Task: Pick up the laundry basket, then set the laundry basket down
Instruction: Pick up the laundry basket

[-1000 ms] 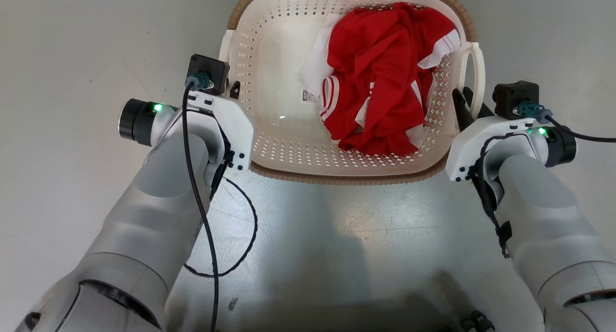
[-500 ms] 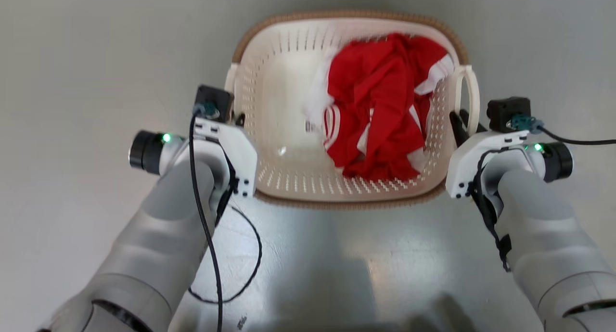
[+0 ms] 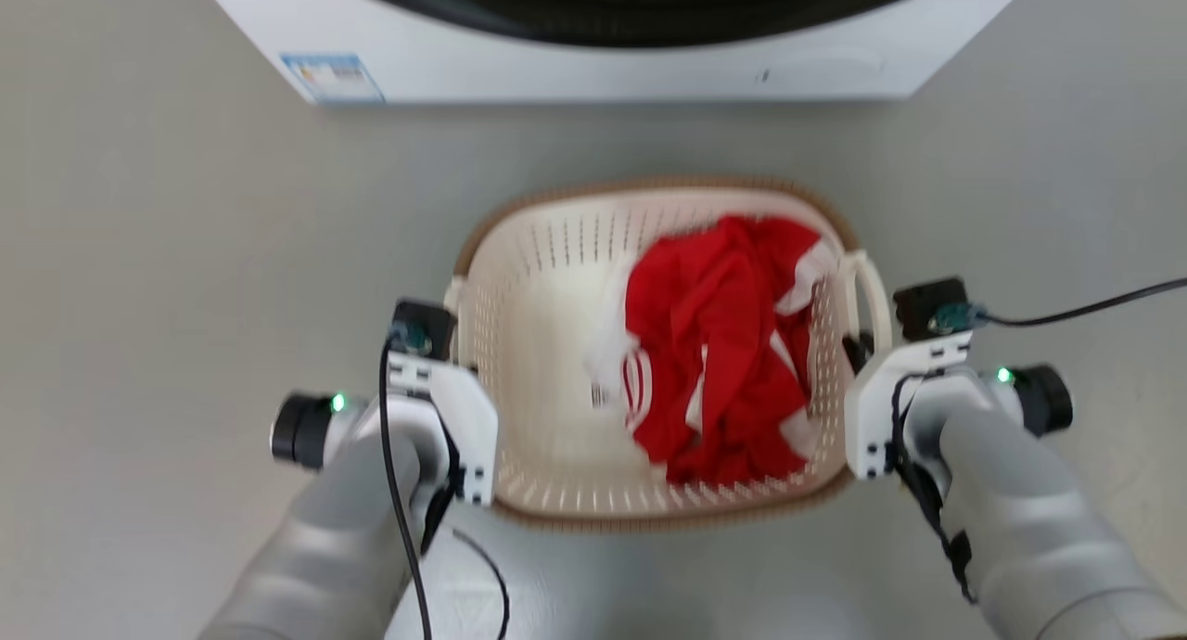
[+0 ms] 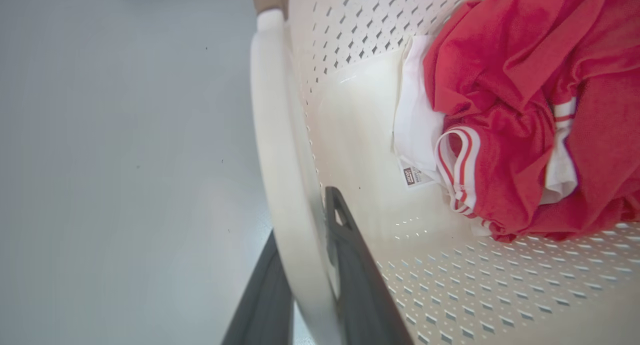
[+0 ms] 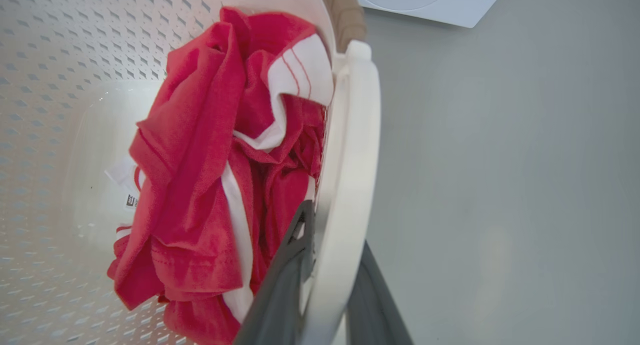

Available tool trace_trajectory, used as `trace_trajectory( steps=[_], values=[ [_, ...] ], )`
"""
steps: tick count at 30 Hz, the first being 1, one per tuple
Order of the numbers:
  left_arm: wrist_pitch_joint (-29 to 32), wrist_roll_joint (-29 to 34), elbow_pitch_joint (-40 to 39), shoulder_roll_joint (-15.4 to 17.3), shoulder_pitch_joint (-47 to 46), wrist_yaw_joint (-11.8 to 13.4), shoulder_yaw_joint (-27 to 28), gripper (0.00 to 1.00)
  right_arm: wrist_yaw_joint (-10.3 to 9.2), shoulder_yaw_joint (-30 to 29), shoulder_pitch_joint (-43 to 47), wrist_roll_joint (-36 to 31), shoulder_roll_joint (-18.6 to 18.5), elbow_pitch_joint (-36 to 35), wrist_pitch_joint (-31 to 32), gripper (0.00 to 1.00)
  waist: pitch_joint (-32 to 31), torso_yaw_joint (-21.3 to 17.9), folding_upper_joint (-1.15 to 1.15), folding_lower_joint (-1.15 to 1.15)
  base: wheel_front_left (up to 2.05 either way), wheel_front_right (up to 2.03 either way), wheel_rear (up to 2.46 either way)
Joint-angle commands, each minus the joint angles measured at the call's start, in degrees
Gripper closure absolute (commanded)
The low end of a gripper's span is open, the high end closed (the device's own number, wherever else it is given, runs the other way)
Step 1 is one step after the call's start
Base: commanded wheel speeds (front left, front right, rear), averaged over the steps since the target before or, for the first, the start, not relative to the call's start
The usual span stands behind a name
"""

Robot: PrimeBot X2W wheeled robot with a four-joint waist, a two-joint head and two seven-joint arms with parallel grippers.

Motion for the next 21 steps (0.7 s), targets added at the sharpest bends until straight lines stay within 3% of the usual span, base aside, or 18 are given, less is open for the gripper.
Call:
trace_trajectory(
  steps=[1, 13, 21],
  values=[
    [-0.1, -0.3, -1.2, 0.5, 1.6, -0.7, 0.0, 1.00, 0.26, 2.2, 2.0, 1.1, 1.0, -1.1, 0.5, 1.00, -4.4, -0.3, 0.00, -0.01, 0.00, 0.00, 0.00],
    [2.7, -4.6, -1.0, 0.5, 11.1, -2.0, -4.0, 1.00, 0.26, 13.9, 11.1, 11.5, 1.0, -6.5, 8.4, 1.00, -18.5, -3.0, 0.00, -0.01, 0.00, 0.00, 0.00],
    [3.3, -7.1, -1.7, 0.5, 15.7, -1.9, -6.1, 1.00, 0.26, 17.3, 14.5, 14.1, 1.0, -6.9, 11.7, 1.00, -25.6, -4.1, 0.00, -0.01, 0.00, 0.00, 0.00]
  ],
)
